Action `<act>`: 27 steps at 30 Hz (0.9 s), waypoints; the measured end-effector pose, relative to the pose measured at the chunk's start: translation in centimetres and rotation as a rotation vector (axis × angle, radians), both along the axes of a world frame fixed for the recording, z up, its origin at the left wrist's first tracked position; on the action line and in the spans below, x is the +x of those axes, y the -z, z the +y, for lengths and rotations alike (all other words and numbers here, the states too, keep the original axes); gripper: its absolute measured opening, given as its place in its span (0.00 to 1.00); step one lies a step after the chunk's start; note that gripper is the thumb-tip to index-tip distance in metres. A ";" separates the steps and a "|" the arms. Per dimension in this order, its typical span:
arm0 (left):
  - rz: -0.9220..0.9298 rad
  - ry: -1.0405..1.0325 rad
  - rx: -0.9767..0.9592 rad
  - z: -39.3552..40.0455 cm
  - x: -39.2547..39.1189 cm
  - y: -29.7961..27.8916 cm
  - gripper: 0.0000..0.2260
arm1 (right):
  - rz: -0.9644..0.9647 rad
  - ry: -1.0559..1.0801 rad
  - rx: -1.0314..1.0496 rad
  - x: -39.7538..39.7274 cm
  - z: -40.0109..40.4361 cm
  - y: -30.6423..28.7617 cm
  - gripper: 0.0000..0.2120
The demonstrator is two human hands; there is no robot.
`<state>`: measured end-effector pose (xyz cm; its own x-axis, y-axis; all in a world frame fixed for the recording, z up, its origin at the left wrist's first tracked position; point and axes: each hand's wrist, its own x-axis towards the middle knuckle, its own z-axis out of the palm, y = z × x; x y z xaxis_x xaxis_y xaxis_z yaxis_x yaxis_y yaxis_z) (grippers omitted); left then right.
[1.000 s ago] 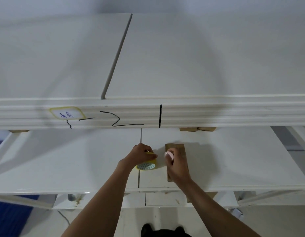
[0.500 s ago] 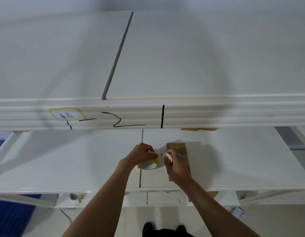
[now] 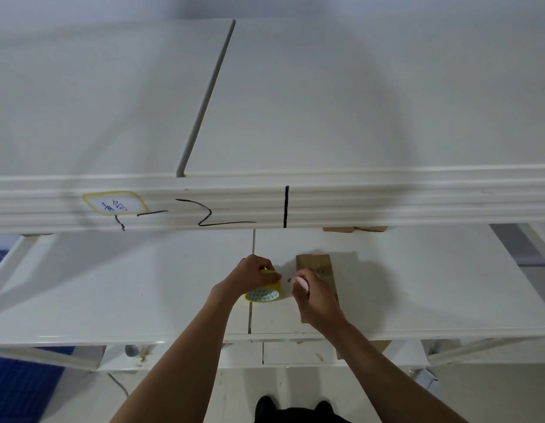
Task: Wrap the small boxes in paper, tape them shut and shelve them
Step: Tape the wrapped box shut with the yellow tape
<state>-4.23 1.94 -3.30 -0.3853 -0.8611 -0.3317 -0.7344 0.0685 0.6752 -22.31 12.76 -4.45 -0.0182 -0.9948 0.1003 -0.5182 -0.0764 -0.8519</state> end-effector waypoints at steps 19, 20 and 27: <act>-0.032 -0.035 0.005 0.0 -0.1 0.2 0.10 | 0.001 0.034 0.088 -0.2 -0.4 0.3 0.09; -0.034 -0.035 0.006 -0.1 -0.1 0.2 0.10 | 0.013 0.038 0.090 -0.2 -0.4 0.2 0.09; -0.053 -0.033 -0.009 0.0 -0.3 0.4 0.09 | 0.055 0.032 0.115 0.1 -0.7 0.4 0.11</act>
